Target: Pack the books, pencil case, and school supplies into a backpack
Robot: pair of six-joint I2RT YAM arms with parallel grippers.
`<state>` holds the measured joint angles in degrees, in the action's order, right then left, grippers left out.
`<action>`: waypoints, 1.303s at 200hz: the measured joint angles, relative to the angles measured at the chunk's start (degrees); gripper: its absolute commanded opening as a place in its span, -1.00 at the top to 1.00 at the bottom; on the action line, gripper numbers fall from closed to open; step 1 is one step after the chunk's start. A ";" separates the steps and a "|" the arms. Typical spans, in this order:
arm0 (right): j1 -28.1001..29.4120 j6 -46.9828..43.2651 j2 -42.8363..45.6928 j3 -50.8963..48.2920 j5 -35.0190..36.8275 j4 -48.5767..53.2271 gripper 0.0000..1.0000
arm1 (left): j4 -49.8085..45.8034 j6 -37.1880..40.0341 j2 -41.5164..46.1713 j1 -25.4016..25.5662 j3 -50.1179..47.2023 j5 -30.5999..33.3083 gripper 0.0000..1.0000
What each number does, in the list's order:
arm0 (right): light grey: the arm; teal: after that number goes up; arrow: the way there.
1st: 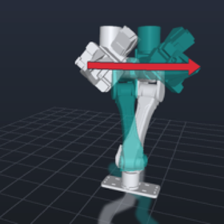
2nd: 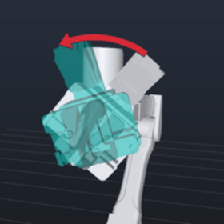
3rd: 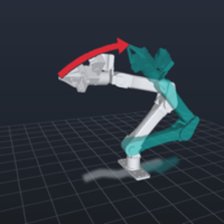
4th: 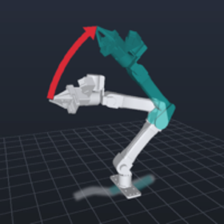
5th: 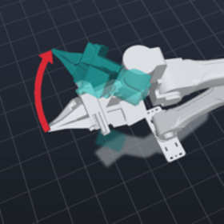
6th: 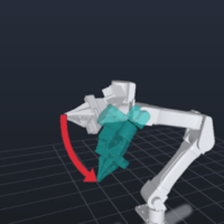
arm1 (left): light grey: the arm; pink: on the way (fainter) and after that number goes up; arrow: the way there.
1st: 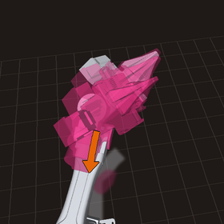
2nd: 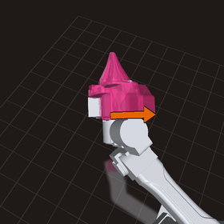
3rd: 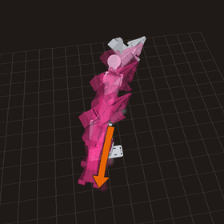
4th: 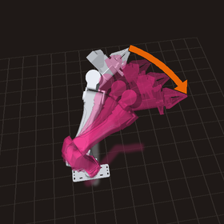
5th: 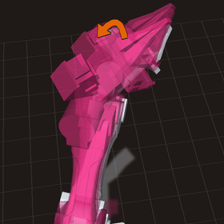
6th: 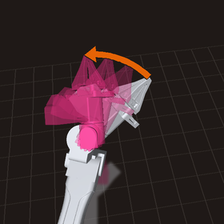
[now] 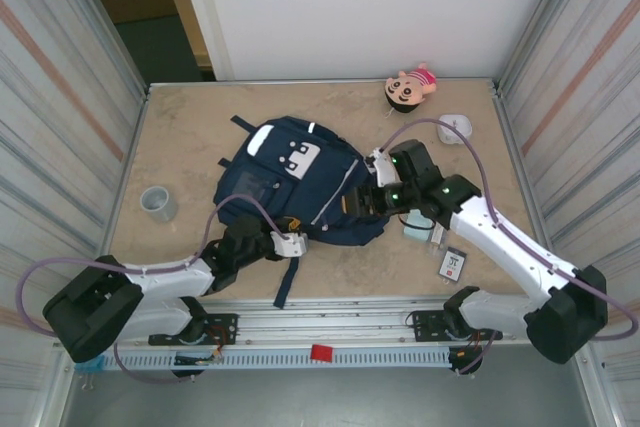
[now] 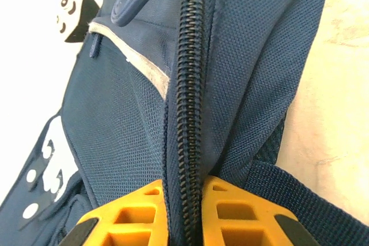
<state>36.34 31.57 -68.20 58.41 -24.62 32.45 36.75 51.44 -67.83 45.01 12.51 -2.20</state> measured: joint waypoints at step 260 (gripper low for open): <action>7.85 13.94 -22.34 14.10 12.83 7.80 1.00 | 0.87 2.78 2.89 0.02 -1.07 2.93 1.00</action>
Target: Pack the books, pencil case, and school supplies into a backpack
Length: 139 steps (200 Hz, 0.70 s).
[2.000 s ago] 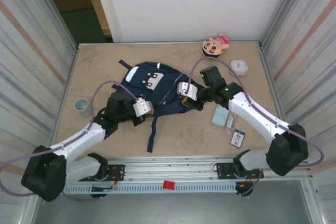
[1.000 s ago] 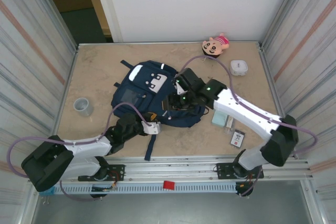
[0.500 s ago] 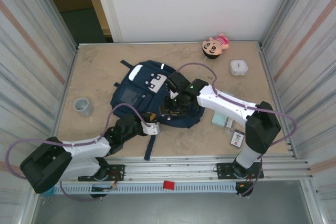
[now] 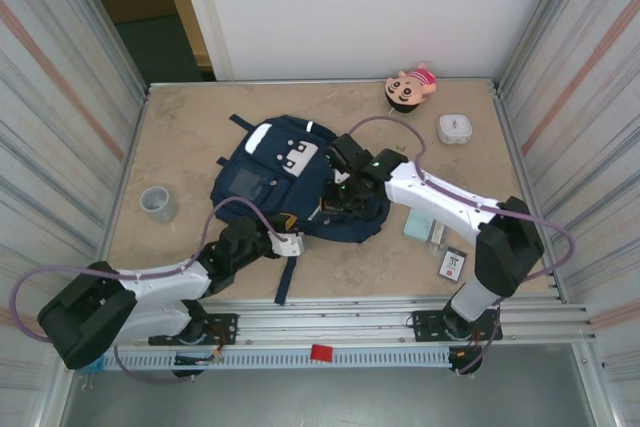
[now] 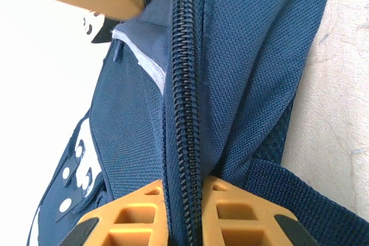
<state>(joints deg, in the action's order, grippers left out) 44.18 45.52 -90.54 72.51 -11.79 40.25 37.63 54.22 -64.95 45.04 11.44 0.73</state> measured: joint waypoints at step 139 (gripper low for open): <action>-18.71 3.37 19.15 -24.22 -10.78 -15.87 1.00 | -14.58 -11.56 12.98 -0.20 1.25 2.99 0.08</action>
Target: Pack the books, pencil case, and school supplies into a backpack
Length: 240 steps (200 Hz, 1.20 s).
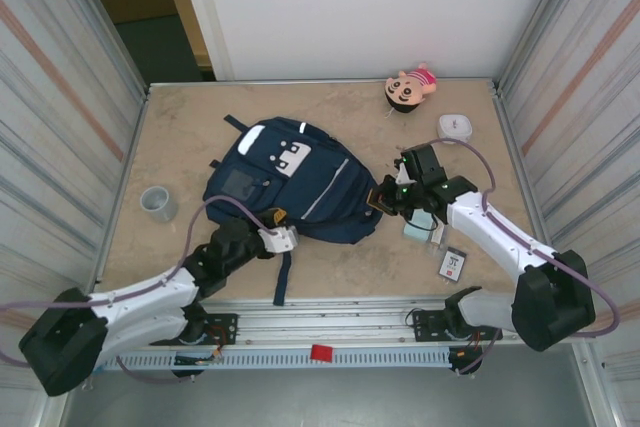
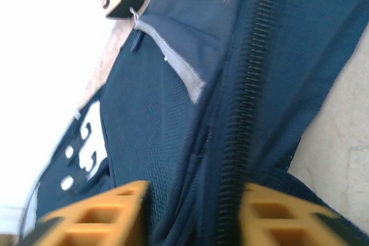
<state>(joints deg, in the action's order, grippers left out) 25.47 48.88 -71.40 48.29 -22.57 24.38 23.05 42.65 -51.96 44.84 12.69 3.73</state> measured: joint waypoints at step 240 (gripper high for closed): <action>11.10 0.22 1.38 -4.39 9.75 -7.04 1.00 | -26.29 -144.41 -13.27 13.09 18.91 9.22 -0.42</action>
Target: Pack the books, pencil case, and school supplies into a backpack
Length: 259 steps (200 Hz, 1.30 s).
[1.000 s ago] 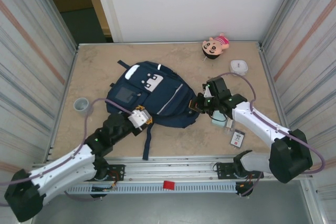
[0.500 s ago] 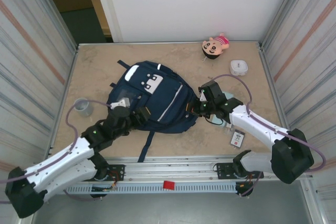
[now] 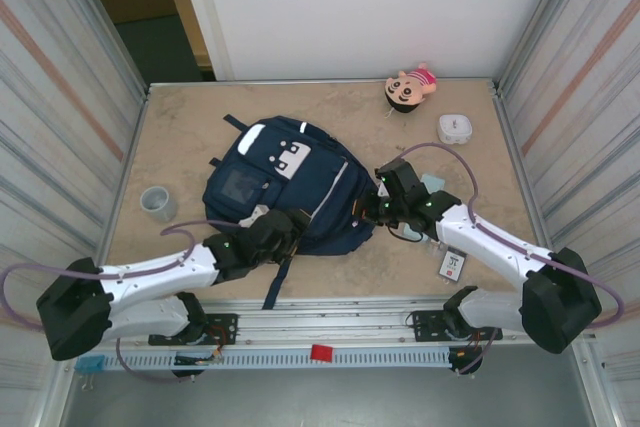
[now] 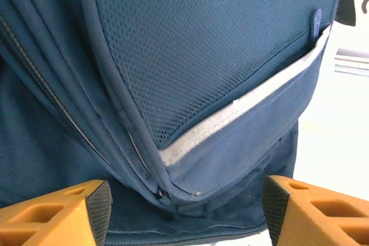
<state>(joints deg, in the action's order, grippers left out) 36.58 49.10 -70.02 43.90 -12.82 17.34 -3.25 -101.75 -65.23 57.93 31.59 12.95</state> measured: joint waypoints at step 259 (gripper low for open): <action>2.73 0.24 -3.78 1.42 0.59 -2.21 1.00 | -18.75 -16.46 -10.95 7.08 10.60 2.97 0.46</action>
<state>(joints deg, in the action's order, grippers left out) 39.31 49.34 -73.80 45.32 -12.23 15.14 -22.00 -118.21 -76.18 65.01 42.19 15.92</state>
